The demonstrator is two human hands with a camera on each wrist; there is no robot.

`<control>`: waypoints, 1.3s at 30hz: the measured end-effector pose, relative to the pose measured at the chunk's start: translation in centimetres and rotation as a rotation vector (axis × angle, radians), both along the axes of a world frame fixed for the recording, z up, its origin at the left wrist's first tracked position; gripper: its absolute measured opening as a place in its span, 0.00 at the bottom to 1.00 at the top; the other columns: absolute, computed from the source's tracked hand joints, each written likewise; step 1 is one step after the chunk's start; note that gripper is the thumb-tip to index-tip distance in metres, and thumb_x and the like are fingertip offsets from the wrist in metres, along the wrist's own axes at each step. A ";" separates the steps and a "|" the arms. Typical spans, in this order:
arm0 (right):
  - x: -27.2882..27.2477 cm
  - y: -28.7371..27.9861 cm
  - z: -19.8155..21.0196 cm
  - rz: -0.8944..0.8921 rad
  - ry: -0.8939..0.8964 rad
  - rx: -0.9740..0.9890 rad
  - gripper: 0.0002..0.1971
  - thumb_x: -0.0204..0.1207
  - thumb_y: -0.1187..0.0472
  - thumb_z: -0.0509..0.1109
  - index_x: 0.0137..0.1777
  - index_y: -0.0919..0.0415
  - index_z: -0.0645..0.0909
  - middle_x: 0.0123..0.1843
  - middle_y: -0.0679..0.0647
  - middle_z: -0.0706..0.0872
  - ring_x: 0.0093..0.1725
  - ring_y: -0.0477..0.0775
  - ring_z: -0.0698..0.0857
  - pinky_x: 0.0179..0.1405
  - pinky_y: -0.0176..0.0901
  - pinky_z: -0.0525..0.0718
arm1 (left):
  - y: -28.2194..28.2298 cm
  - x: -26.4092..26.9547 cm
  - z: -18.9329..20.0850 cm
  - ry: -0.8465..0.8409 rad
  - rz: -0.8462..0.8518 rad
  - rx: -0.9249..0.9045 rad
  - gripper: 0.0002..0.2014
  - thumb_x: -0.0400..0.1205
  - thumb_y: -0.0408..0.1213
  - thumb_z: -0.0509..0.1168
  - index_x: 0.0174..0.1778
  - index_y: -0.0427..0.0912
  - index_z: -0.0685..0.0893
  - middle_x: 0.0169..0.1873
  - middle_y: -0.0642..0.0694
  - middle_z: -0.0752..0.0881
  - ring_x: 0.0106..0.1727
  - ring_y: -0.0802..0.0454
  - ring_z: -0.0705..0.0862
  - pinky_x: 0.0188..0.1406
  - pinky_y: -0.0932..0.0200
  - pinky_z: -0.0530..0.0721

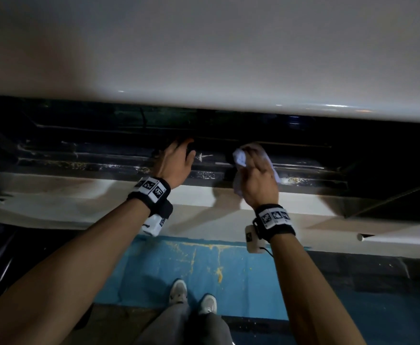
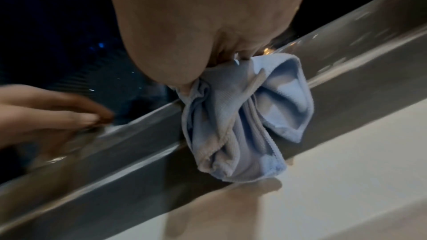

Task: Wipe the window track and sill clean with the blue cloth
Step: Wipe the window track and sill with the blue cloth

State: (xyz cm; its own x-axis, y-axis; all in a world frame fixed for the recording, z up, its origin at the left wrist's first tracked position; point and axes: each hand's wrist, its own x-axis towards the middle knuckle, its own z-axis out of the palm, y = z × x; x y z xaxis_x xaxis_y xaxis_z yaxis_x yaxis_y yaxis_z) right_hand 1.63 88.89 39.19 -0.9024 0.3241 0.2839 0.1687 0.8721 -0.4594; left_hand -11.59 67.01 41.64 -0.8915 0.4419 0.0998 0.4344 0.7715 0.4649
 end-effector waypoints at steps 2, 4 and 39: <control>1.0 2.6 -0.3 -0.068 -0.032 0.037 0.29 0.88 0.53 0.59 0.87 0.62 0.75 0.87 0.63 0.76 0.86 0.66 0.74 0.90 0.58 0.68 | 1.1 0.9 0.5 0.069 -0.046 -0.015 0.21 0.89 0.40 0.62 0.80 0.44 0.78 0.75 0.38 0.81 0.72 0.32 0.80 0.73 0.40 0.80; 0.5 4.1 -1.1 -0.068 -0.110 0.128 0.32 0.86 0.51 0.52 0.85 0.64 0.76 0.87 0.64 0.76 0.87 0.66 0.71 0.91 0.57 0.64 | 2.8 2.0 0.6 0.084 -0.085 0.002 0.23 0.89 0.40 0.62 0.81 0.44 0.76 0.77 0.39 0.79 0.73 0.34 0.80 0.74 0.41 0.80; 3.3 9.6 1.3 0.026 -0.304 0.070 0.25 0.92 0.48 0.58 0.74 0.65 0.85 0.75 0.72 0.84 0.73 0.74 0.84 0.70 0.63 0.84 | 13.9 7.3 -5.0 -0.003 -0.184 -0.259 0.34 0.94 0.54 0.46 0.93 0.48 0.43 0.93 0.50 0.43 0.93 0.51 0.42 0.92 0.47 0.40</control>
